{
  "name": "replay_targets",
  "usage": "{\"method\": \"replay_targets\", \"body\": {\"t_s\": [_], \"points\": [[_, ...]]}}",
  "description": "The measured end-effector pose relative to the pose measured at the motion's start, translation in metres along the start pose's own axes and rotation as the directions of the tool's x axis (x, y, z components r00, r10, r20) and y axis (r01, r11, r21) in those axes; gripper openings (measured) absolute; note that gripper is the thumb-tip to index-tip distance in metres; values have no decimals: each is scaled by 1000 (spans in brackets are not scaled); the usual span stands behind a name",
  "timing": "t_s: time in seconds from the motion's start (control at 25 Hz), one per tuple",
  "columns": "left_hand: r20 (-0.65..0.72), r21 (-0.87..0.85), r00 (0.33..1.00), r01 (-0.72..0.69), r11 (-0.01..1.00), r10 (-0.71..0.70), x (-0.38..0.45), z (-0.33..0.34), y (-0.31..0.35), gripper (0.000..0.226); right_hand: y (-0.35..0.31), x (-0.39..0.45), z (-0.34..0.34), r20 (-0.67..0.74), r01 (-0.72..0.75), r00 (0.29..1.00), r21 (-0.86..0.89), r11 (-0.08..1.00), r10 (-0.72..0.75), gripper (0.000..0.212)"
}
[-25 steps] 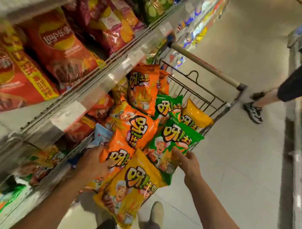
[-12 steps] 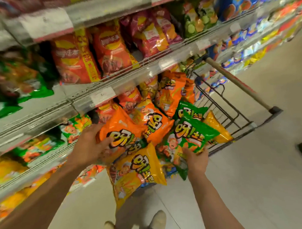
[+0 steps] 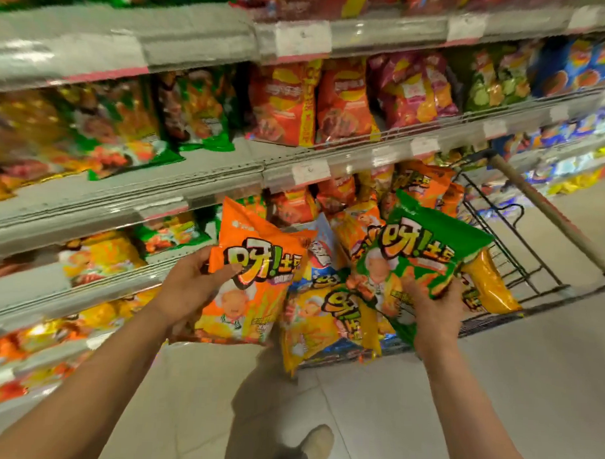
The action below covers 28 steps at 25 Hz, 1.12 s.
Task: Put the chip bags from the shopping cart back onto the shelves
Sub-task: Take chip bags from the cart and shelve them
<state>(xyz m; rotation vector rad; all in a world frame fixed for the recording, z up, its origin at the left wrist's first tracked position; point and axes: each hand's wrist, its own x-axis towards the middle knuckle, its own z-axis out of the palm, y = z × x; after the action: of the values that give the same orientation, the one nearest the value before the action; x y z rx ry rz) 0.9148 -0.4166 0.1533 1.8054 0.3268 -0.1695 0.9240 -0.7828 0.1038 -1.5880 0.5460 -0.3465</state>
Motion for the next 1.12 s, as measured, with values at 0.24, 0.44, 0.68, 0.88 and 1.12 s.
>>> {"method": "replay_targets", "body": {"t_s": [0.24, 0.44, 0.68, 0.88, 1.12], "points": [[-90, -133, 994, 50, 990, -62, -75, -110, -77, 13, 3, -131, 76, 223, -18, 975, 0, 1000, 18, 44], [-232, -207, 961, 100, 973, -148, -131, -188, -123, 28, 11, -202, 138, 390, -66, 916, -97, 993, 99, 38], [-309, -343, 913, 155, 927, -267, -157, -239, -163, 25, 16, -220, 216, 523, -87, 832, -202, 975, 183, 29], [-365, -312, 876, 202, 928, -314, -135, -240, -184, 38, 45, -198, 265, 590, -144, 762, -250, 957, 269, 35], [-394, -328, 841, 248, 911, -371, -91, -231, -189, 26, 69, -149, 310, 665, -176, 667, -297, 938, 336, 27]]}}
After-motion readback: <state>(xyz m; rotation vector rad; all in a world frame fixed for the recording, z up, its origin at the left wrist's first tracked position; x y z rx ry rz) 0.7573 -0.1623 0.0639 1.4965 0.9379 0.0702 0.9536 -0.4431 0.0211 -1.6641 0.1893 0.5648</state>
